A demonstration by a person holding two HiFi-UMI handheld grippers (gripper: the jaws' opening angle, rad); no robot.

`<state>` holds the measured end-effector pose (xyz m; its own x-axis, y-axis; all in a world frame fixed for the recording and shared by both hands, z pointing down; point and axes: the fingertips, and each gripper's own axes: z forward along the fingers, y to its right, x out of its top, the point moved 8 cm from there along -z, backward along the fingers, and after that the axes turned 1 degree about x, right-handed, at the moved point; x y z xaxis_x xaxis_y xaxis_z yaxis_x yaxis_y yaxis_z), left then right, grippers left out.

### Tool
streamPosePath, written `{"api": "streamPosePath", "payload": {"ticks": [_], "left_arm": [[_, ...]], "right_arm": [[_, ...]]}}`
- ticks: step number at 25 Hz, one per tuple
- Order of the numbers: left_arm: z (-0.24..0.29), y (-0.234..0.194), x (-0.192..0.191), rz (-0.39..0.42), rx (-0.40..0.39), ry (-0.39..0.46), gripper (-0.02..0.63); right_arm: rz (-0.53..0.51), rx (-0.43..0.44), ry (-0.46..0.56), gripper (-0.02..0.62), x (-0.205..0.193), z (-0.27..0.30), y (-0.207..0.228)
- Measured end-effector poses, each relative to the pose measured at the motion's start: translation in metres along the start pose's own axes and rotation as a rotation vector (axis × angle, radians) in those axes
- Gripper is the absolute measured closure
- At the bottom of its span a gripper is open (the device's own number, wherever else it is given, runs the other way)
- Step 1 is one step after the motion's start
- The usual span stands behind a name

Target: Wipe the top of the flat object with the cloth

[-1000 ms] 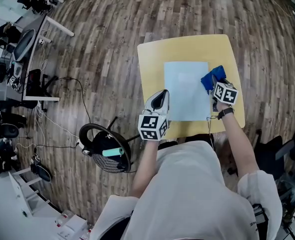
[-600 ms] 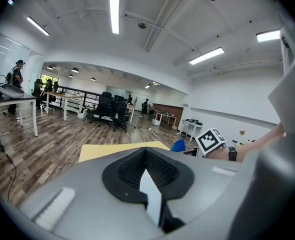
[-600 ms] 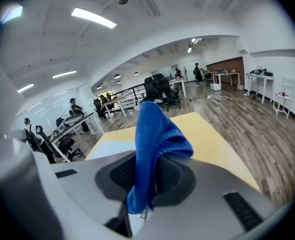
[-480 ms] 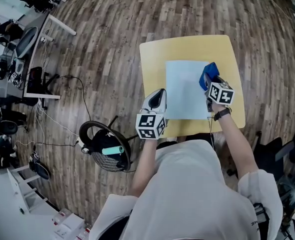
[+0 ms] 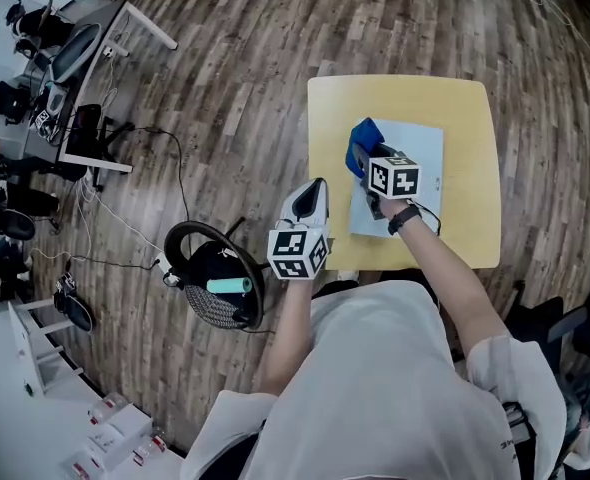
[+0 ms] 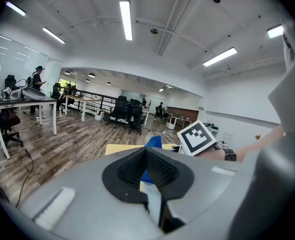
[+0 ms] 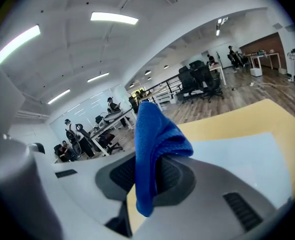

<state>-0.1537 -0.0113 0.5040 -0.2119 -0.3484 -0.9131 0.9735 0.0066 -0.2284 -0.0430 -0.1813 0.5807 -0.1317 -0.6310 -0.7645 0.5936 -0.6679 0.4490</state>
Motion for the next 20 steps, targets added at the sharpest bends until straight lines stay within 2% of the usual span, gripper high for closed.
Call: {"api": "streamPosePath", "payload": {"ticks": [3, 7, 12, 20], "left_arm": [[-0.007, -0.006, -0.003, -0.007, 0.01, 0.004, 0.597], [-0.004, -0.005, -0.002, -0.005, 0.002, 0.008, 0.597], [0.01, 0.004, -0.004, 0.001, -0.037, -0.005, 0.597], [0.033, 0.035, -0.006, 0.032, -0.131, -0.028, 0.597]], "right_arm": [[0.0, -0.002, -0.022, 0.535, -0.011, 0.021, -0.009], [-0.022, -0.075, -0.043, 0.535, -0.02, 0.023, 0.006], [0.012, -0.161, -0.04, 0.535, -0.028, -0.014, 0.046], [0.109, -0.343, 0.029, 0.535, -0.04, -0.101, 0.121]]}}
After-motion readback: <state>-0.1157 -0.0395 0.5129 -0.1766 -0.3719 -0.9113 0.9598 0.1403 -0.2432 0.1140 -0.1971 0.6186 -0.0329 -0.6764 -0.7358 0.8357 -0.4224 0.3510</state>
